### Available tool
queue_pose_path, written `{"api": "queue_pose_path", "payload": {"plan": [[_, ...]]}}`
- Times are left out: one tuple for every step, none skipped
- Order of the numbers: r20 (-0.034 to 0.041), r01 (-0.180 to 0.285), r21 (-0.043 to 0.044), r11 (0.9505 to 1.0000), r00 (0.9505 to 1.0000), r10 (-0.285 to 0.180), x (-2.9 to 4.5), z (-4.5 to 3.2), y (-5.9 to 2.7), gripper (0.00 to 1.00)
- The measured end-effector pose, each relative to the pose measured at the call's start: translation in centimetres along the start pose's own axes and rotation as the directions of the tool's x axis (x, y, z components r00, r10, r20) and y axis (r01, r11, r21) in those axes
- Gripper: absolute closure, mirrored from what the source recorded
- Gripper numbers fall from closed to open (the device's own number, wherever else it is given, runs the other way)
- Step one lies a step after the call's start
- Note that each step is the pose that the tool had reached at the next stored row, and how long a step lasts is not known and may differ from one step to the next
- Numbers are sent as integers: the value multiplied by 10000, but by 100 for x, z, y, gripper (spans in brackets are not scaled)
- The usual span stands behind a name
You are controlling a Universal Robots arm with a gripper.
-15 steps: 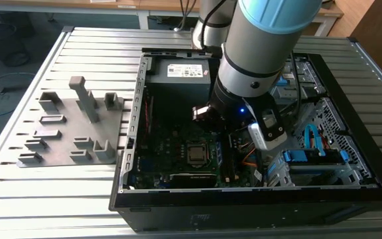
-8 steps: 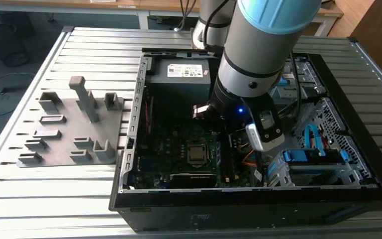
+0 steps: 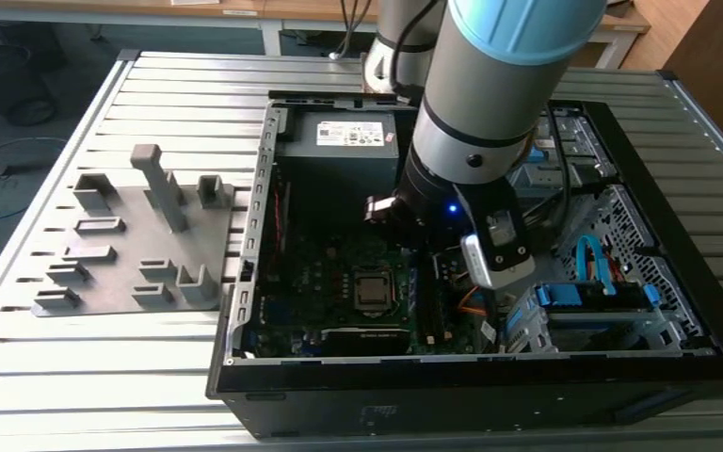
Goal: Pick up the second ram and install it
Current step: 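Insert the second ram into the second slot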
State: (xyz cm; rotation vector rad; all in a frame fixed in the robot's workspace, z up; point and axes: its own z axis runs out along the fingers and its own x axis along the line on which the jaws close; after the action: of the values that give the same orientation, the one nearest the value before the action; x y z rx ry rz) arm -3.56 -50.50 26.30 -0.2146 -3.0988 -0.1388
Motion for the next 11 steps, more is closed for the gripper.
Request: {"api": "queue_pose_path", "payload": {"plan": [[8, -88, -4, 10000, 10000, 88, 0, 1, 0, 87], [15, -176, -7, 9998, 9998, 176, 0, 0, 0, 87], [23, -263, -9, 9997, 9997, 263, 0, 0, 0, 87], [31, -361, -13, 9993, 9993, 361, 0, 1, 0, 87], [38, -442, -16, 9990, 9990, 442, 0, 1, 0, 87], [43, -501, -18, 9987, 9987, 501, 0, 1, 0, 87], [43, -506, -19, 9987, 9987, 506, 0, 1, 0, 87], [44, -505, -19, 9987, 9987, 505, 0, 1, 0, 87], [37, -424, -15, 9991, 9991, 424, 0, 1, 0, 87], [21, -235, -7, 9997, 9997, 235, 1, 1, -1, 87], [5, -56, 1, 10000, 10000, 56, 1, 1, 0, 87]]}}
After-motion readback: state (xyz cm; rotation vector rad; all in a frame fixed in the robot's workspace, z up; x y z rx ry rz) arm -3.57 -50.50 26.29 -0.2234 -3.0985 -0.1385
